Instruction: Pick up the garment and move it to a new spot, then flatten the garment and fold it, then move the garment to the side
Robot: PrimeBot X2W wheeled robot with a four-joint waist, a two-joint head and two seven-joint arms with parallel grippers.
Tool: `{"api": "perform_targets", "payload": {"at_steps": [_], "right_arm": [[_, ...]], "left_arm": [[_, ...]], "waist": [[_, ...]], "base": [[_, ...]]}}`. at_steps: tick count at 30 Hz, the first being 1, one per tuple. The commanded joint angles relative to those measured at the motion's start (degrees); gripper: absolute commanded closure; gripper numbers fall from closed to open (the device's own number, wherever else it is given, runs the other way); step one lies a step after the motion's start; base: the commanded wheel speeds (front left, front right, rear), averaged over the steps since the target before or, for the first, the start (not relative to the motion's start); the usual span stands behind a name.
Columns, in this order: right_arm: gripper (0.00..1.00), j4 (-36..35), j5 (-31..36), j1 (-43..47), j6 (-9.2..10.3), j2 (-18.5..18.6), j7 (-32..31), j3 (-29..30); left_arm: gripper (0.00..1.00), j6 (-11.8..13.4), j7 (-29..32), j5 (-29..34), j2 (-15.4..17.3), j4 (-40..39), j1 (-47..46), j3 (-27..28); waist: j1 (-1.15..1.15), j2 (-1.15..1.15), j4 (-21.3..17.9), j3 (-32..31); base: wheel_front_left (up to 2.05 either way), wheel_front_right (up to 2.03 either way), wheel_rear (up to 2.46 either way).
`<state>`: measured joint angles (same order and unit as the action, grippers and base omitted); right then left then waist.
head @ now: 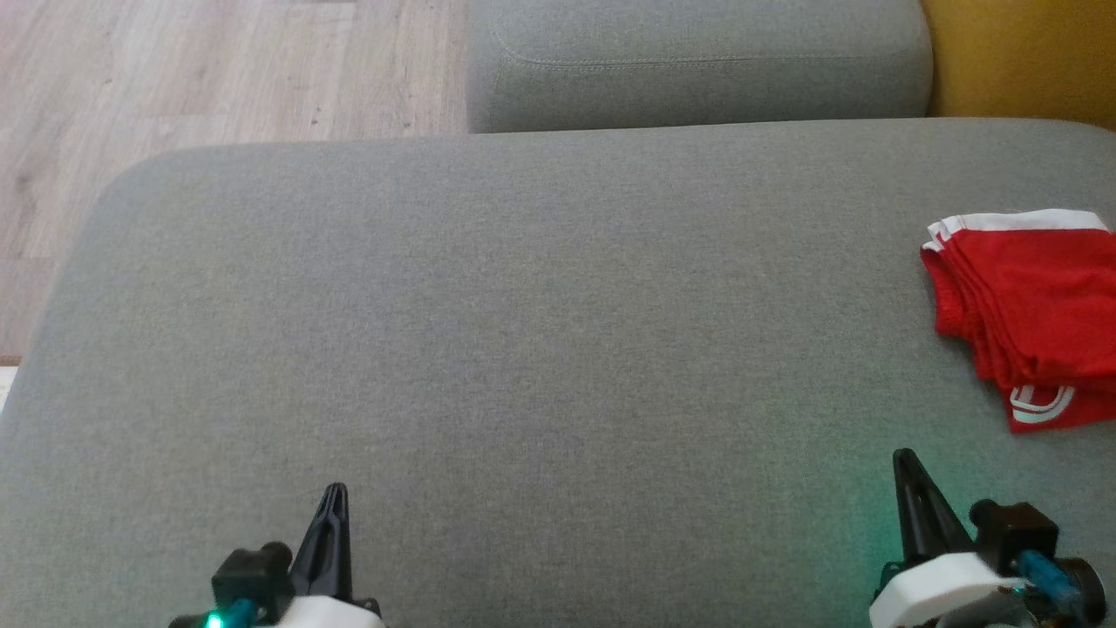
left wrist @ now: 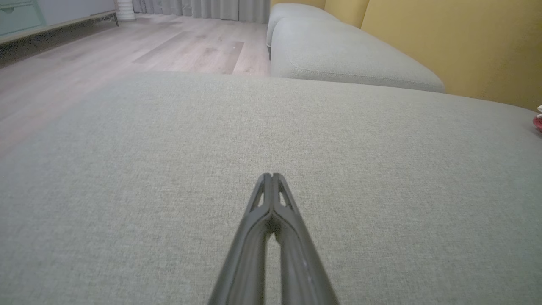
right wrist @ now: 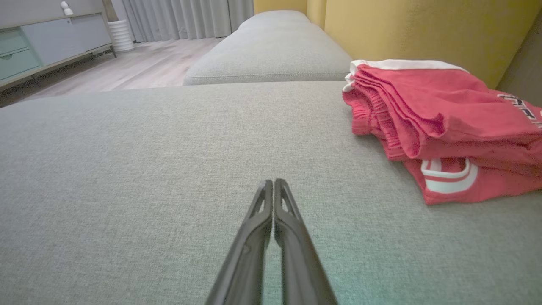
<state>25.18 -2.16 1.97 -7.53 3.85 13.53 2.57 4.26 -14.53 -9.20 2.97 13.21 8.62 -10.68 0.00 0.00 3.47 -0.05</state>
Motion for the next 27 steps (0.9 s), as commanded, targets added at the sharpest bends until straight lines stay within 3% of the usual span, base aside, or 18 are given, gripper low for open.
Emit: {"api": "perform_targets", "payload": {"at_steps": [1,27], "right_arm": [[1.00,-1.51,-1.55,-2.10,0.00,0.03,-0.55,0.74],[1.00,-4.03,-20.12,-2.83,0.01,-0.17,-4.25,0.92]], "left_arm": [[1.00,-0.27,0.22,-1.52,0.06,-1.97,-1.41,0.18],[1.00,-2.70,3.69,-19.52,1.00,-0.89,-4.43,2.56]], "waist": [[0.00,0.00,-0.06,0.00],[0.00,0.00,-0.76,0.04]], "base": [[0.00,0.00,0.00],[0.00,0.00,0.00]]}}
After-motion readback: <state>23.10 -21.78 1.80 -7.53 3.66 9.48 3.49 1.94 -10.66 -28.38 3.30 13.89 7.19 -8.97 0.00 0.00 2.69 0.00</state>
